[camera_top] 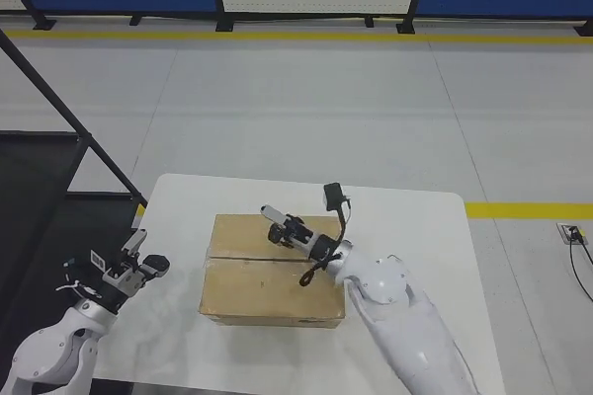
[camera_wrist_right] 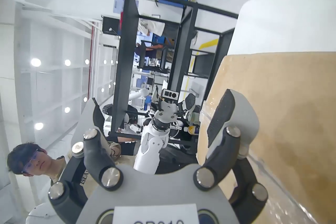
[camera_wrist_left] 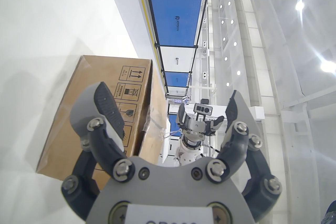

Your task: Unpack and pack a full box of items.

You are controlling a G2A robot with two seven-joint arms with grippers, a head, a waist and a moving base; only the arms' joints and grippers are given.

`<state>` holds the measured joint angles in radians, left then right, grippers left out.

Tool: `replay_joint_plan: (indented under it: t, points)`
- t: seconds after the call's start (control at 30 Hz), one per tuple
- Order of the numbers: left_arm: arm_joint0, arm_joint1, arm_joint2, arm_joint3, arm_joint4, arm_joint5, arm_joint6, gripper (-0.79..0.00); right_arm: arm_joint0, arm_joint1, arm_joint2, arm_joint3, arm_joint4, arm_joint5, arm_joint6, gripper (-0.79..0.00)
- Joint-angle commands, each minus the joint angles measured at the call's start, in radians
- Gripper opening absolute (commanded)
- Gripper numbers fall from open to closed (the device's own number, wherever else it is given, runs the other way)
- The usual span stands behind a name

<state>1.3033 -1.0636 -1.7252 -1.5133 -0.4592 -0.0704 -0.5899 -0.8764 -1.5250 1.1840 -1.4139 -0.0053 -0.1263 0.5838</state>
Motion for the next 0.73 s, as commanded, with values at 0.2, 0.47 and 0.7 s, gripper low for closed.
replay_joint_plan:
  t: [0.2, 0.47, 0.7]
  points:
    - [-0.012, -0.004, 0.017, -0.026, 0.017, 0.035, 0.092, 0.000, -0.257, 0.061, 0.324, -0.344, 0.042, 0.057, 0.077, 0.000]
    - [-0.010, -0.007, 0.029, -0.038, 0.027, 0.049, 0.125, 0.000, -0.269, 0.074, 0.394, -0.338, 0.046, 0.063, 0.120, 0.000]
    - [-0.010, -0.007, 0.028, -0.038, 0.027, 0.048, 0.125, -0.001, -0.269, 0.073, 0.392, -0.338, 0.046, 0.062, 0.118, 0.000]
